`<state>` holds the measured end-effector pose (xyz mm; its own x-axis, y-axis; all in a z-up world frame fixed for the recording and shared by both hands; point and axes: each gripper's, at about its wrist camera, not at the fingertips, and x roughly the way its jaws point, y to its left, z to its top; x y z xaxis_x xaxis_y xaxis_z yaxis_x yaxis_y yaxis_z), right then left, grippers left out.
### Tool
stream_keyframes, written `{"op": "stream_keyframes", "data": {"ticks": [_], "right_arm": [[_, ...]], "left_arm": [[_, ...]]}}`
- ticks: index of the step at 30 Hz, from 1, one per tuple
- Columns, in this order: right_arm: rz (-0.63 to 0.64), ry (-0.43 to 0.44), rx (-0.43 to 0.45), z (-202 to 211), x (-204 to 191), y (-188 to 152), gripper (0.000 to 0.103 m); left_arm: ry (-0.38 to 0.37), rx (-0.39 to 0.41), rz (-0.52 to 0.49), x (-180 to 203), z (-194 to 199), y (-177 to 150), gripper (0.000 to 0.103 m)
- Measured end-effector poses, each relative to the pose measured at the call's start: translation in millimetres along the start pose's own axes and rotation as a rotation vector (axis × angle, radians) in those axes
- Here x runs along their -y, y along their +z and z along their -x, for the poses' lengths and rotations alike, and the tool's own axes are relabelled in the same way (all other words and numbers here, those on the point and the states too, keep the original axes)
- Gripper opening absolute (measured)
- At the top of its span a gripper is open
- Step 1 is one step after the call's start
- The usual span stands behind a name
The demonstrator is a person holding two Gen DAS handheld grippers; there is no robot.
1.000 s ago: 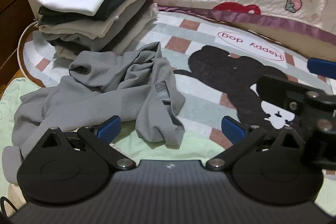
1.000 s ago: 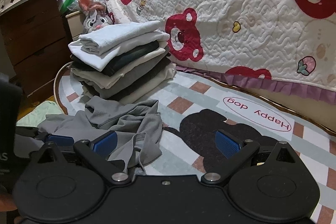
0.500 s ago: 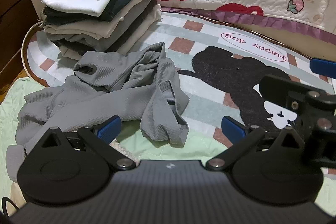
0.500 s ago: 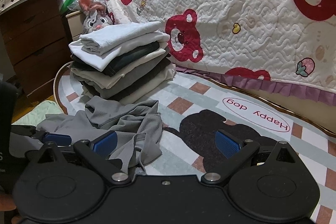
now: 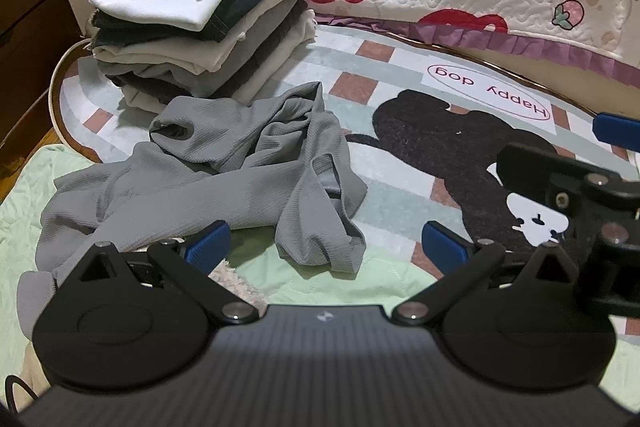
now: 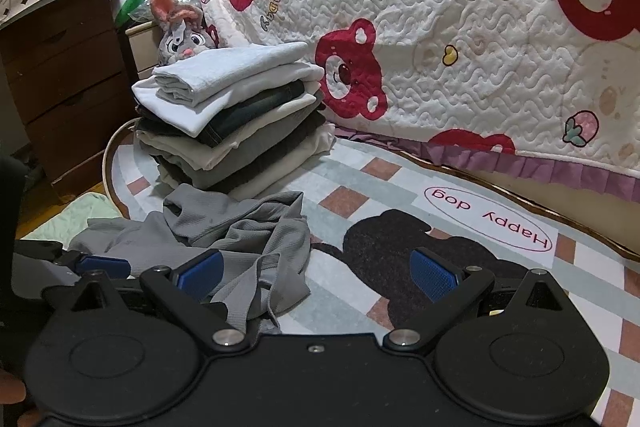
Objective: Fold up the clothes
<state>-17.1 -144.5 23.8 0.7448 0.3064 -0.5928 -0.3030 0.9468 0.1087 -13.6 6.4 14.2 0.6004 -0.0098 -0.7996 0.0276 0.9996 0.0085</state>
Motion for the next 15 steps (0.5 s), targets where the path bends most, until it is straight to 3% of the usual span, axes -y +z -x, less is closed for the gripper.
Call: {"op": "stream_keyframes", "data": {"ticks": [15], "right_arm": [[-0.007,-0.008,0.005,1.5,1.8,-2.1,0.101]], "left_arm": [[0.004,-0.011,0.010,-4.2,-5.7,0.8,0.103]]}}
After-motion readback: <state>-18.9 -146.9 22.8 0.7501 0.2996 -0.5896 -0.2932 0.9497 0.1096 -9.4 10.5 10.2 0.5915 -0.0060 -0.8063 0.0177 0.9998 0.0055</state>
